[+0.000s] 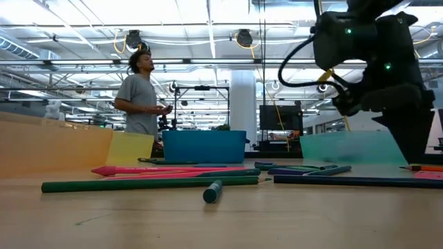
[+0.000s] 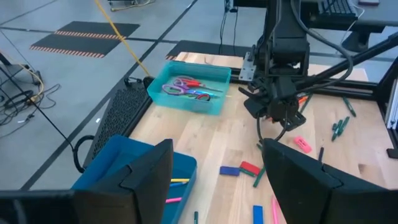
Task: Sort crayons/erasers/pens/pencils in bins
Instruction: Put the brown pencil into the blue bin
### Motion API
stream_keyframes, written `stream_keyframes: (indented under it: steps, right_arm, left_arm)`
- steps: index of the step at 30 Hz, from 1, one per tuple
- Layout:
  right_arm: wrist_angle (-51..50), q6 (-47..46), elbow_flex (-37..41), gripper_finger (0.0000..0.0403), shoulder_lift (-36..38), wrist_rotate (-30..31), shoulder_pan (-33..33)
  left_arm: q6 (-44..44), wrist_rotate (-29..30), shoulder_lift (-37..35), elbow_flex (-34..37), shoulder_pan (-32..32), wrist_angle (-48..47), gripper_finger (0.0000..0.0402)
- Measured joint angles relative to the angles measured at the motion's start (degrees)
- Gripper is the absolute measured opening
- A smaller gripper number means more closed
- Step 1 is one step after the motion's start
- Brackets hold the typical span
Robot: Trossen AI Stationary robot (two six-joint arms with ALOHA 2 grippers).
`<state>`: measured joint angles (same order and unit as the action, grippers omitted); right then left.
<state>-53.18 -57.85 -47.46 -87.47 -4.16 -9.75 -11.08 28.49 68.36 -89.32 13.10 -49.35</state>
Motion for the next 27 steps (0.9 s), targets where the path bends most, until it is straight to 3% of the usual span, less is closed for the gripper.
stream_keyframes:
  steps: [15, 27]
  right_arm:
    - [5.0, -2.7, 4.0, 0.0076, 0.2, 0.9, 0.7]
    - [6.1, -3.0, 4.0, 0.0081, 0.1, 1.2, 2.9]
  left_arm:
    - [-0.2, 0.0, 0.0, 0.0, 0.0, 0.0, 0.025]
    - [0.1, 0.0, 0.0, 0.0, 0.0, 0.0, 0.025]
